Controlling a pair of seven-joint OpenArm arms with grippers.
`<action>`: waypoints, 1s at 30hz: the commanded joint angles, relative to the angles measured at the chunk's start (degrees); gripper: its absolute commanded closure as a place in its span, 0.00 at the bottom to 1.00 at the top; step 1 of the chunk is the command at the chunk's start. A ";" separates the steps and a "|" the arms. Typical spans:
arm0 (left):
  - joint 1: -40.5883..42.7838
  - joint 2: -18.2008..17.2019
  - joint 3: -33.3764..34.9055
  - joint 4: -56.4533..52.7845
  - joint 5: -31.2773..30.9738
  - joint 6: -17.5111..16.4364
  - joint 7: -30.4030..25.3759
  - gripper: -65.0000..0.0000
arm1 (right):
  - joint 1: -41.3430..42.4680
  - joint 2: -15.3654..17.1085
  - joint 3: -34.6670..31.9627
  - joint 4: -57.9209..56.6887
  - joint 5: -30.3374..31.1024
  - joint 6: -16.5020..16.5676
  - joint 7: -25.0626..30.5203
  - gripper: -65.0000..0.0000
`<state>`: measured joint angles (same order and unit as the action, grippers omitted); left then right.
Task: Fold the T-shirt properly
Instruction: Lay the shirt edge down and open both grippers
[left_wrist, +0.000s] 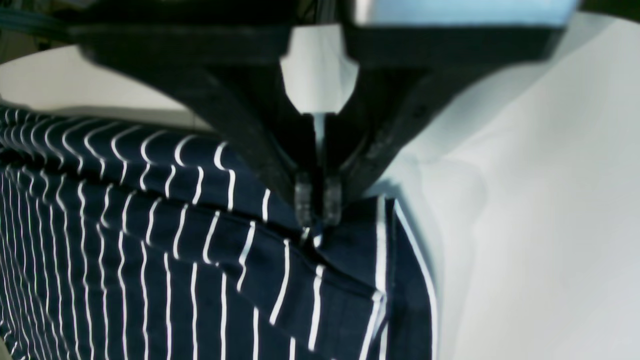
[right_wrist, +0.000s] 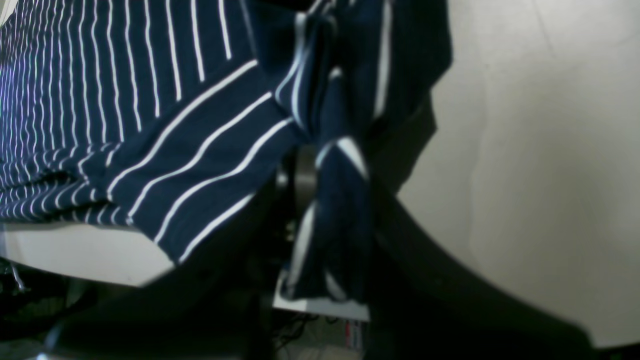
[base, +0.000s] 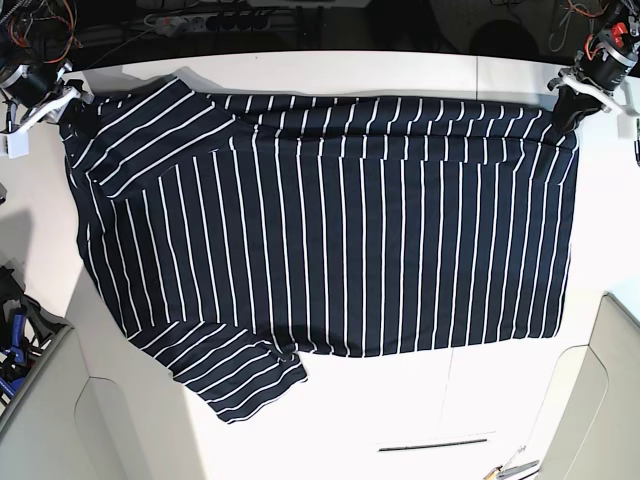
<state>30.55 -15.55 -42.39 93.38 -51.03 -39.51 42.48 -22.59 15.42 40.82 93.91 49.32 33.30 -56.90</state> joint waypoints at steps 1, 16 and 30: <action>0.28 -0.48 -0.50 0.96 -0.76 -0.49 -0.57 1.00 | -0.35 1.11 0.87 0.98 1.07 0.39 0.61 1.00; 0.26 0.44 -0.57 0.96 -0.61 -0.49 0.07 0.69 | -0.92 1.11 1.25 0.96 0.48 0.37 1.49 0.59; 0.24 -2.12 -15.08 0.96 -6.23 -0.49 1.53 0.65 | -0.46 5.40 10.67 0.96 -0.94 -0.52 13.77 0.54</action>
<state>30.57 -16.64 -56.88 93.38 -56.03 -39.48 45.04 -23.18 19.73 50.96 93.91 47.53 32.58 -44.34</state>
